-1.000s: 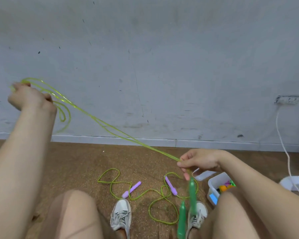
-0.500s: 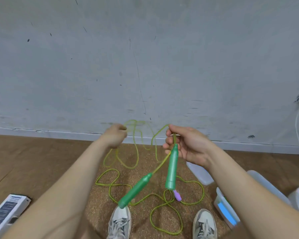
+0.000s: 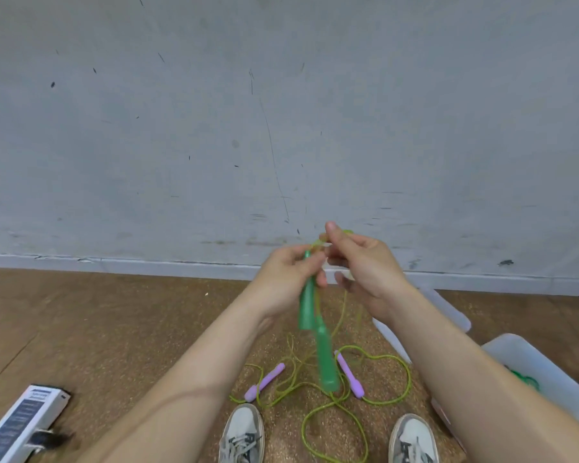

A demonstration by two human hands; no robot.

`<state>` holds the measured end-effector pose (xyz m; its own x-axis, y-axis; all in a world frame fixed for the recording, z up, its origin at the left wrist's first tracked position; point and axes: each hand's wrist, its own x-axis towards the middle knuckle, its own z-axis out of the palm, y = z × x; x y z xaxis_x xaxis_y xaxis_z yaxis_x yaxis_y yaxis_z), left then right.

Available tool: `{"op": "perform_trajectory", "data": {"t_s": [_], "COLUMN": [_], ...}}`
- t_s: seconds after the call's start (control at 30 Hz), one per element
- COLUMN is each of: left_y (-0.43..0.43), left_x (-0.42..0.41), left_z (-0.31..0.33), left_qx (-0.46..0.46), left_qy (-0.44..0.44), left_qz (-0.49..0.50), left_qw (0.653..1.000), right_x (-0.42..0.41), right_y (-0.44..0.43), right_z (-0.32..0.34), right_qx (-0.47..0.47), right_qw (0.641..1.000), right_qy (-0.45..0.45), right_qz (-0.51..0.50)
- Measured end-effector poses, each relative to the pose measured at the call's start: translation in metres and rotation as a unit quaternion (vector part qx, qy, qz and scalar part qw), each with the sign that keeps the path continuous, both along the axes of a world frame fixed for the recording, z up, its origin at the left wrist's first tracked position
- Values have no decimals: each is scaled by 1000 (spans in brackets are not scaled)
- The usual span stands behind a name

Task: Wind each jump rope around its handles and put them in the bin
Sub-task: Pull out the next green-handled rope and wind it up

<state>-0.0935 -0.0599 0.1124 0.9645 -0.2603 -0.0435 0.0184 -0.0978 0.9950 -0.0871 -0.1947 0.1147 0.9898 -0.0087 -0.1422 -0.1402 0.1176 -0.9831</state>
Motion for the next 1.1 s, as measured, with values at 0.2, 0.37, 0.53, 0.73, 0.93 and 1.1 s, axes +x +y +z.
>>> {"op": "perform_trajectory", "data": {"t_s": [0.2, 0.37, 0.53, 0.73, 0.93, 1.1], "left_y": [17, 26, 30, 55, 39, 18], "left_x": [16, 24, 26, 34, 23, 14], "left_z": [19, 19, 21, 8, 12, 11], "left_qx": [-324, -408, -433, 119, -173, -135], "left_qy": [93, 111, 105, -148, 84, 48], "left_qz": [128, 160, 181, 294, 172, 114], "left_qw": [933, 892, 877, 937, 966, 983], "right_x": [-21, -25, -32, -29, -21, -29], "right_y": [-8, 10, 31, 12, 5, 15], "right_z": [-17, -27, -35, -2, -7, -2], "right_qx": [-82, -93, -92, 147, 74, 57], "right_qw": [919, 942, 945, 954, 984, 973], "right_qy": [84, 44, 20, 73, 77, 69], "right_qz": [376, 319, 314, 251, 142, 214]}}
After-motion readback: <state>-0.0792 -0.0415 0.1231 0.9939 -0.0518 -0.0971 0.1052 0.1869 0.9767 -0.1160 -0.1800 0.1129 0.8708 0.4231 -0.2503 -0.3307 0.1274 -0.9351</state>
